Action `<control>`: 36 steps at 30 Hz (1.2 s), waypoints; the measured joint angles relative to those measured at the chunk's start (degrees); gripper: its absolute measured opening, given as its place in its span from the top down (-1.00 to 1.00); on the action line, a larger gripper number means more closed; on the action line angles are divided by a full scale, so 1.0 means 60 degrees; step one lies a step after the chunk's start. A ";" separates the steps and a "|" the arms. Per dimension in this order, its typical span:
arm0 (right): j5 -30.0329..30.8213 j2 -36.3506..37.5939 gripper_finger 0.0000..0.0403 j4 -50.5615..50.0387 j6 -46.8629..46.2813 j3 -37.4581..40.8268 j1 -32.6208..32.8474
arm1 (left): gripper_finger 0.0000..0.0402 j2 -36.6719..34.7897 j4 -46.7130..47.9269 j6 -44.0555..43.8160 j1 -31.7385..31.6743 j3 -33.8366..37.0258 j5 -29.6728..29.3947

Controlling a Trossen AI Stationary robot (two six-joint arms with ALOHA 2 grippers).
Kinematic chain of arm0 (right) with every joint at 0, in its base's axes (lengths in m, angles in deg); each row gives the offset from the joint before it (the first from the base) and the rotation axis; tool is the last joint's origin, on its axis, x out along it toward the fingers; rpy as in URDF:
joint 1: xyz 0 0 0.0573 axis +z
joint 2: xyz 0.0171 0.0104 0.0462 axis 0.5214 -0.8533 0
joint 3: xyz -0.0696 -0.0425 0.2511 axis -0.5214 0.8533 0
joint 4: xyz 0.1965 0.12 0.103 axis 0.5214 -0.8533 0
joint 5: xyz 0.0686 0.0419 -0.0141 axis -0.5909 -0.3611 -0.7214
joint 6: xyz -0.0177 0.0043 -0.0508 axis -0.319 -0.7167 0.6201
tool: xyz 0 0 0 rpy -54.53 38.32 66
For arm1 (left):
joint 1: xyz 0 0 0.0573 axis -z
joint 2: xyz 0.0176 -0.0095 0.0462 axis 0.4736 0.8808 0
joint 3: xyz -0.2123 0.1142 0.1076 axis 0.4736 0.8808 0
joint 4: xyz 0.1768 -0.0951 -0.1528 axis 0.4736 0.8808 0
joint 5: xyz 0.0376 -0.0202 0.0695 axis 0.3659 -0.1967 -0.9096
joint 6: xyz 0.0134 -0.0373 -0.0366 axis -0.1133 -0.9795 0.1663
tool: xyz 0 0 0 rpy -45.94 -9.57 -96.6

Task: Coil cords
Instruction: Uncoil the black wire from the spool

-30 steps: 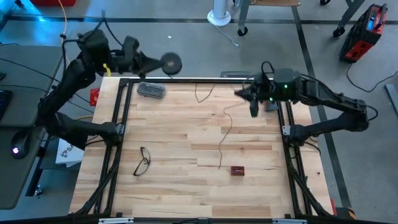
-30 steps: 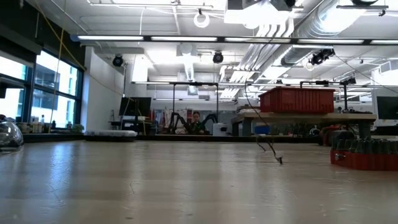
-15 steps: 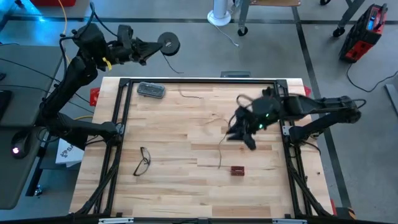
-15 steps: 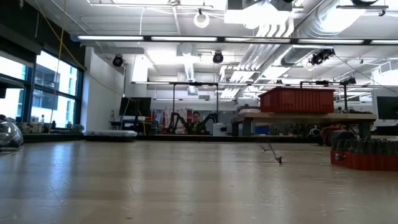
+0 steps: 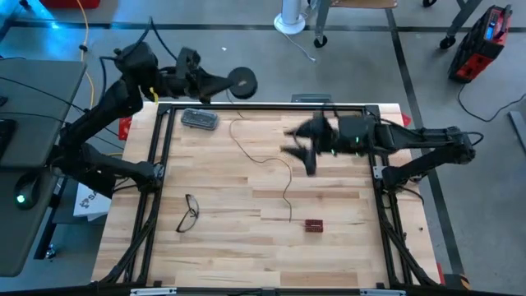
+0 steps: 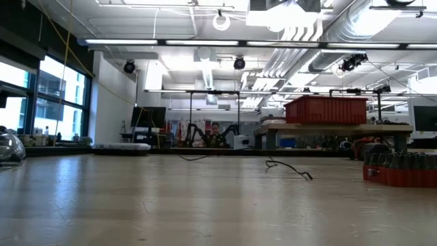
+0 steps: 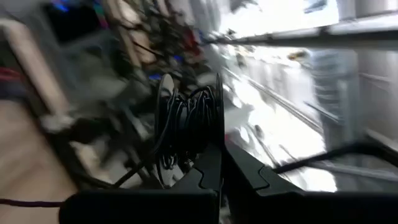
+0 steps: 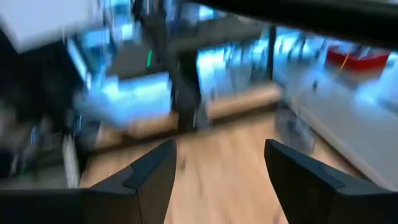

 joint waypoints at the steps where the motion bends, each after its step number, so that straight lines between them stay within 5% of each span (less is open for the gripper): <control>1: -0.0203 -0.0055 -0.18 0.0492 -0.0020 -0.0001 -0.0217 | 1.00 0.0085 -0.0390 -0.0157 0.0254 0.0000 -0.0008; 9: -0.2640 -0.1045 -0.18 0.4222 -0.0018 -0.0001 -0.1080 | 1.00 0.0848 -0.2312 -0.1131 0.1410 -0.0004 -0.0031; 28: -0.2489 -0.1796 -0.16 0.5879 0.0188 0.0003 -0.0932 | 1.00 0.1589 -0.2939 -0.0957 0.2090 -0.0005 0.0200; 36: -0.2429 -0.1817 0.39 0.5884 0.0178 0.0003 -0.0908 | 1.00 0.1596 -0.2984 -0.0957 0.2090 -0.0005 0.0149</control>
